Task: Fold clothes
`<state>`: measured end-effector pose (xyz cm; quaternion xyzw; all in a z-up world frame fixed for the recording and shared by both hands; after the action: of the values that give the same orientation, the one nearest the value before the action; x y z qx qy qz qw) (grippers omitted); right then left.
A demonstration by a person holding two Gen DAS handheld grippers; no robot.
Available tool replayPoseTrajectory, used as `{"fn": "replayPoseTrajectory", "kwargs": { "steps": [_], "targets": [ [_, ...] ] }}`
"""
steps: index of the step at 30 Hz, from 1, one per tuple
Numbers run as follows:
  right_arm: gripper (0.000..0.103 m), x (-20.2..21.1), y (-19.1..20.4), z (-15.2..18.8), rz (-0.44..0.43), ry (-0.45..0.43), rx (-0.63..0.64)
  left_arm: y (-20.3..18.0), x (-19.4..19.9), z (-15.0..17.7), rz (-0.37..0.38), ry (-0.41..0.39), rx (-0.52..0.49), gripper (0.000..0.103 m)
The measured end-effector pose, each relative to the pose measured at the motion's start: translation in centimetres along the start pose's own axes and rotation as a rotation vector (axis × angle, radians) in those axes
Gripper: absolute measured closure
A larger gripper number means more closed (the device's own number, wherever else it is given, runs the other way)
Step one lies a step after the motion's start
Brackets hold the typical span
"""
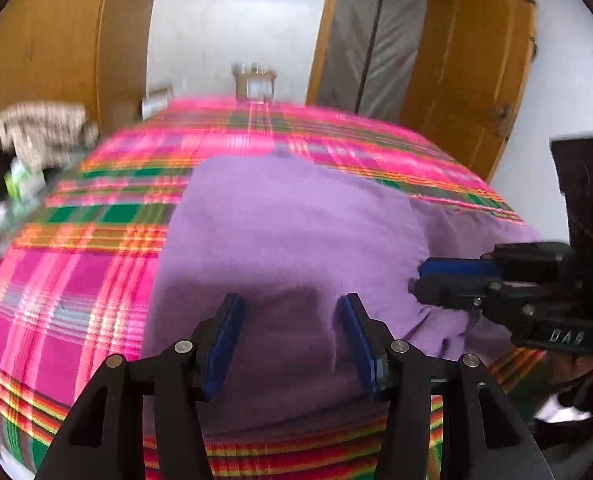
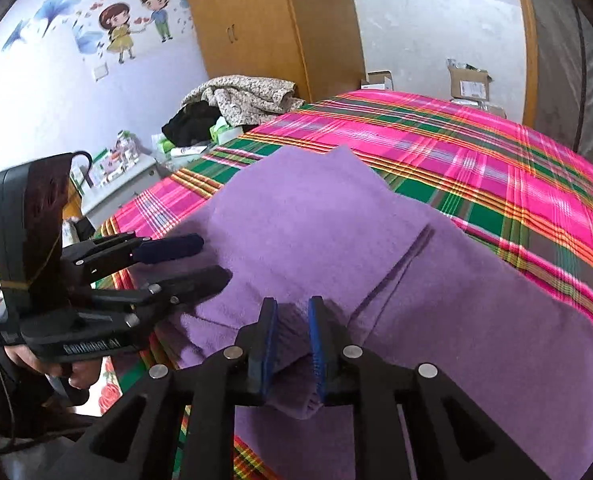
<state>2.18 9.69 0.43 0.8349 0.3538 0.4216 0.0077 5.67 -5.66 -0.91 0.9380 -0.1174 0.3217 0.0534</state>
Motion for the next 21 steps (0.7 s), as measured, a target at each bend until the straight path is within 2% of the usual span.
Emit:
{"fn": "replayPoseTrajectory", "kwargs": {
  "steps": [4,12,17,21],
  "targets": [
    [0.087,-0.2,0.7,0.2,0.039,-0.012,0.031,-0.3,0.0,0.2,-0.024,-0.011,-0.004,0.049],
    [0.087,-0.3,0.5,0.4,0.034,-0.039,0.002,-0.9,-0.1,0.5,-0.072,-0.032,-0.011,0.049],
    [0.087,0.0,-0.4,0.3,-0.021,-0.039,-0.055,-1.0,-0.2,0.4,-0.082,-0.024,-0.017,0.049],
    [0.086,0.0,-0.6,0.3,-0.038,-0.033,-0.063,-0.8,-0.4,0.0,-0.074,0.002,0.014,0.046]
  ]
}}
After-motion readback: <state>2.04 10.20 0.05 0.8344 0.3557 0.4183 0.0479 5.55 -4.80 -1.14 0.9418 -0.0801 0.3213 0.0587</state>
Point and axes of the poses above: each gripper's, at about its wrist camera, not at the fingertips, and x roughly against the way its jaws point, y to its left, z to its underside, the point moved 1 cm from there along -x, roughly the way its jaws point, and after that the axes turned 13 degrees about -x, right-handed, at the moved point
